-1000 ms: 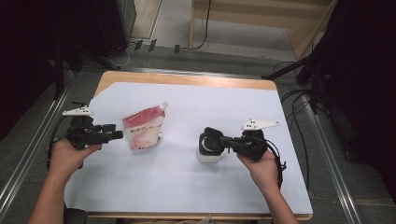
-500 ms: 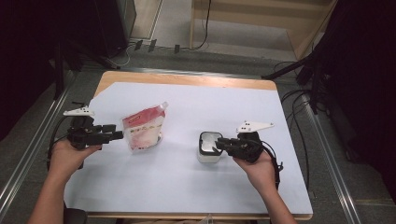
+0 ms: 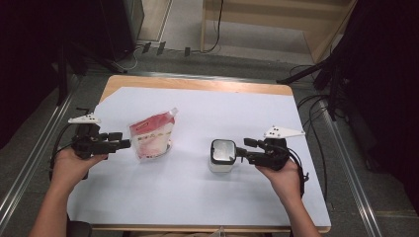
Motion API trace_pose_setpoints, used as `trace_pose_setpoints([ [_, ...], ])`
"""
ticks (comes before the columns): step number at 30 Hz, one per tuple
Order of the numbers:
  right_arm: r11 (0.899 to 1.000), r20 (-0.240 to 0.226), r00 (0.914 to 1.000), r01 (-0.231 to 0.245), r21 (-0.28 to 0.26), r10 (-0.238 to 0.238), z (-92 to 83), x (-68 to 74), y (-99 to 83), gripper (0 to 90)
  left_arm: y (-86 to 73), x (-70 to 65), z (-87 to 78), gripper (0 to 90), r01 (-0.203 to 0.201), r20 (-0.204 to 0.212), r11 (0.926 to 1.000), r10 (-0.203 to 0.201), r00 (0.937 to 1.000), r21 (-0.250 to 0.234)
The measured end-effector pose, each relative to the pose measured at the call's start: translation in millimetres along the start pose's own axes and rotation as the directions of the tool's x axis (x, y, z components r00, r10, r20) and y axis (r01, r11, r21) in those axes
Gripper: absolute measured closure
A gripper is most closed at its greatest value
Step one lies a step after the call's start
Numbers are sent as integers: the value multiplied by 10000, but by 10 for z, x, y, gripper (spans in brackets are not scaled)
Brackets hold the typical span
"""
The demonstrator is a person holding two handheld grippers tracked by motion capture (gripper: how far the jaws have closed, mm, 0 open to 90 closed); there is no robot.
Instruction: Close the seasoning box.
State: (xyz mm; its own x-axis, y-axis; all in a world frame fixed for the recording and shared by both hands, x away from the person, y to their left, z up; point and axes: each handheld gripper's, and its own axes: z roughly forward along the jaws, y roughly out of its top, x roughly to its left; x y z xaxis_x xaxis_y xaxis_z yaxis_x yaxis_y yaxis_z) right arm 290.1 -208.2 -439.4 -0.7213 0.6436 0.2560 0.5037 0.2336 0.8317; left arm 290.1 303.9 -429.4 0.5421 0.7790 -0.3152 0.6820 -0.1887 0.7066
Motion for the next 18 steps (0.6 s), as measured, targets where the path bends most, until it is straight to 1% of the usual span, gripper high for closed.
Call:
trace_pose_setpoints([
  [2,9999,130,9999,81,-92,-80,-29,-45,-16,441,0,-2,5,419,-52,-56,10000,52,10000,37],
  [7,9997,282,9996,52,-255,-45,-85,-138,-55,407,-7,-12,18,411,-75,-121,10000,75,9999,58],
  [8,9994,504,9987,-30,-356,48,-106,-171,-83,392,-9,-12,18,410,-112,-154,9999,113,9998,78],
  [12,9988,943,9954,234,-438,-191,-148,-245,-134,341,-12,-15,22,408,-108,-199,9999,109,9997,72],
  [15,9988,1274,9918,200,-449,-141,-181,-316,-186,310,-14,-16,31,406,-115,-183,9999,116,9998,74],
  [16,9986,1412,9898,249,-461,-182,-190,-350,-204,300,-15,-20,34,406,-125,-250,9999,128,9996,90],
  [17,9987,1449,9894,96,-493,-23,-198,-376,-220,291,-15,-15,35,405,-225,-281,9997,228,9993,116],
  [18,9987,1499,9887,-16,-506,92,-208,-406,-235,286,-18,-18,42,404,-208,-285,9997,211,9994,110],
])
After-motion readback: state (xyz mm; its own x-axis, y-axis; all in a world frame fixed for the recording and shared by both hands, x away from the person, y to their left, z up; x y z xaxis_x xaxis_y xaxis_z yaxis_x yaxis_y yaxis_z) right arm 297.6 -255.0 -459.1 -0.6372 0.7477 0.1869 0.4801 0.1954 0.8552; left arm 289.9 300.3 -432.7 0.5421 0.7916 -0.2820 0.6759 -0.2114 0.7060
